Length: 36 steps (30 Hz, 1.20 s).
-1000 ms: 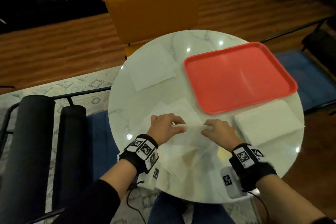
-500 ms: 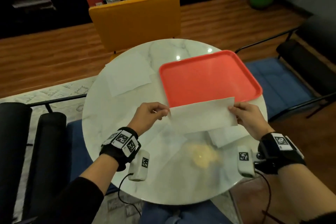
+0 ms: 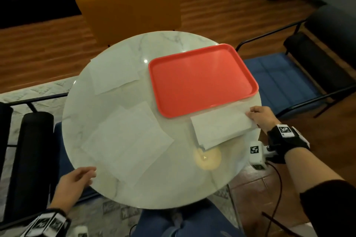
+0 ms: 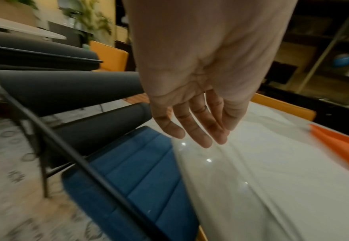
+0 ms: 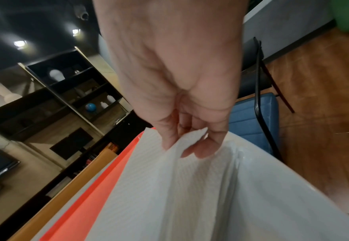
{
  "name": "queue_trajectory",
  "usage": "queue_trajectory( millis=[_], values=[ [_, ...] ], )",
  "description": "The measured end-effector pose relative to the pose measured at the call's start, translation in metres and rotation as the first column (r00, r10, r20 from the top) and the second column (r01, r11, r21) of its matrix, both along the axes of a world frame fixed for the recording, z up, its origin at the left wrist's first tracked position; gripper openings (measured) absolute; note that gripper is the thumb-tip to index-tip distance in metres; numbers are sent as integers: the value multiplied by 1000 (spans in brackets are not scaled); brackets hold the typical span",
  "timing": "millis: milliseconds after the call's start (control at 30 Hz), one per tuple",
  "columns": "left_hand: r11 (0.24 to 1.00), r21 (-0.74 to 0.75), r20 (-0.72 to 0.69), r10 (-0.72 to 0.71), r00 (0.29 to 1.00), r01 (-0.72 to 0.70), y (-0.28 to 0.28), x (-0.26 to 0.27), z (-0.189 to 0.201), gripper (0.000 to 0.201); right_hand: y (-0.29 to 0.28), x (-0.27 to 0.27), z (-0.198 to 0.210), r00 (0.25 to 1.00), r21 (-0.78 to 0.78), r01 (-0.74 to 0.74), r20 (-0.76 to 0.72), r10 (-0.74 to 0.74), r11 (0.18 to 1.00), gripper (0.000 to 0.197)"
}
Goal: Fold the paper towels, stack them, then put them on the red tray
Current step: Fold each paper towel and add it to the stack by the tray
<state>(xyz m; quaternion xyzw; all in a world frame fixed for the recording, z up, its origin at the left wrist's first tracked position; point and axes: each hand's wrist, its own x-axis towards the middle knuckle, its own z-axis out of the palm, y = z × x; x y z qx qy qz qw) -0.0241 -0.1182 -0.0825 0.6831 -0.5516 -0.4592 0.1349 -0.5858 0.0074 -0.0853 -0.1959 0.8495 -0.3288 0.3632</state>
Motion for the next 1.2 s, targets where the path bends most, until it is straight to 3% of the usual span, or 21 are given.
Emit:
queue_trajectory(
  millis=[133,333,433,500,600,700,767,933,1200],
  values=[
    [988,54,43,143,989,-145,24,30,-11,16,-9,2,-3,984,154,-72,-153,96,985,16],
    [961,134,123,227,966,-242,51,42,-18,16,-15,18,1,960,241,-17,-268,84,970,30],
    [960,168,153,197,968,-222,60,50,-22,11,-26,37,22,870,312,9,-471,147,950,39],
    [958,216,176,153,972,-190,64,58,-28,11,-39,59,37,794,267,-43,-576,195,963,36],
    [935,316,209,99,973,-163,65,72,-43,14,-66,109,46,776,138,-277,-552,306,951,28],
    [916,379,195,64,979,-135,67,80,-48,7,-95,175,35,726,38,-557,-462,509,830,24],
    [902,412,177,61,982,-131,68,89,-54,7,-114,219,27,714,3,-636,-377,590,771,25],
    [885,452,180,29,983,-109,69,127,-69,14,-154,284,-1,740,63,-634,-240,628,771,30],
    [827,544,215,21,976,-137,61,172,-75,8,-176,312,-28,784,295,-449,-323,530,844,49]
  ],
)
